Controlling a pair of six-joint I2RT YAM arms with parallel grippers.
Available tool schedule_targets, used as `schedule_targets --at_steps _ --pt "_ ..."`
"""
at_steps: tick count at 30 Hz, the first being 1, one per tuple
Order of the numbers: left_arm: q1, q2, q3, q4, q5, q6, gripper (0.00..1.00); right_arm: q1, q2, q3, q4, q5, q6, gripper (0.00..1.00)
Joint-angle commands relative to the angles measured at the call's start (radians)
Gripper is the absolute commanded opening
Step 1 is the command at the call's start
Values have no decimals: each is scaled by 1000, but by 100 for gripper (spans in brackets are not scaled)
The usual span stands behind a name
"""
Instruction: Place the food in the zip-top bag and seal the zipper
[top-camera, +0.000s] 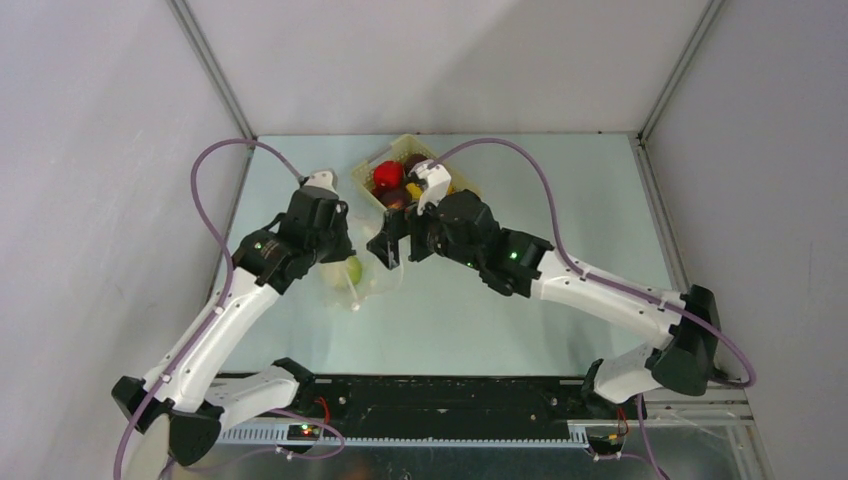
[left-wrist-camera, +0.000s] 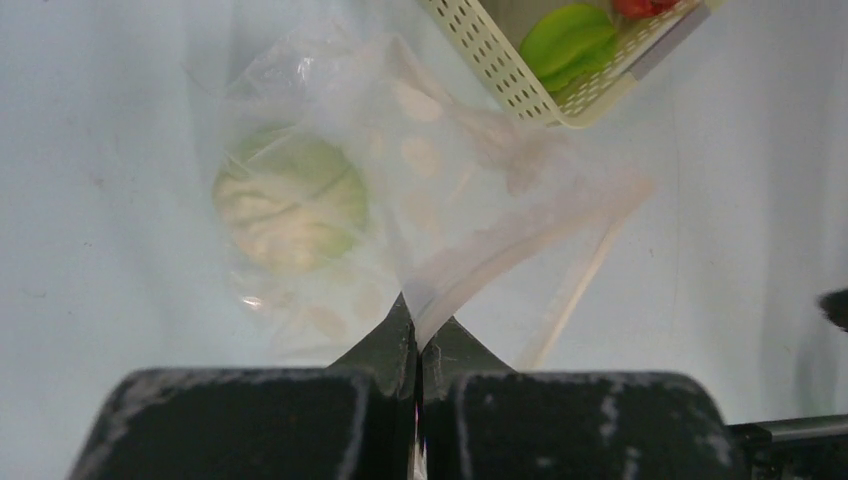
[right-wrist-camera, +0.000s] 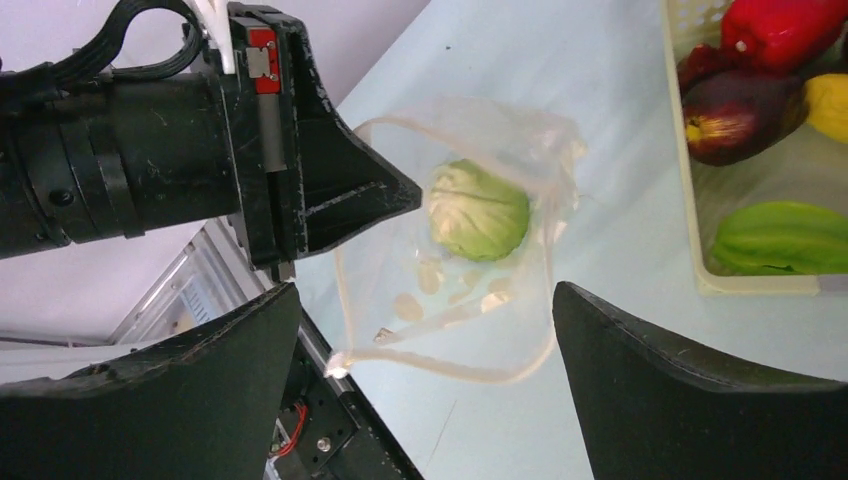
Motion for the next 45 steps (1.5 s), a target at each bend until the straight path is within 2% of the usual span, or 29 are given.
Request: schedule_targets --at_steps 1,6,10,14,18,20,23,27,32,36,42,45 --pt "24 -37 23 0 -64 -20 0 -30 -69 -35 59 31 -35 99" --pt "53 -59 24 -7 -88 -21 0 -146 -57 -42 34 -5 0 99" --pt "78 -69 23 -4 -97 -24 0 -249 2 -39 42 -113 22 99" --pt "97 -69 21 -5 -102 -24 0 -354 80 7 19 -205 -44 99" --pt "120 -61 23 -8 -105 -24 0 -396 198 121 -67 -224 -264 100" --pt "135 -61 24 -11 -109 -23 0 -396 268 195 -121 -232 -420 100" --pt "151 -60 21 -8 -113 -21 0 -394 374 302 -216 -283 -744 99" --pt "164 -54 21 -6 -109 -18 0 -400 469 389 -254 -282 -977 99" --pt "185 -55 21 -6 -111 -15 0 -424 569 472 -271 -289 -1150 99" --pt "196 -56 19 -5 -110 -14 0 -456 647 535 -293 -335 -1229 99" --pt "214 -45 21 -1 -85 -8 0 -484 780 699 -424 -354 -1329 99" --pt "227 -43 20 1 -70 -6 0 -490 822 722 -430 -371 -1352 99"
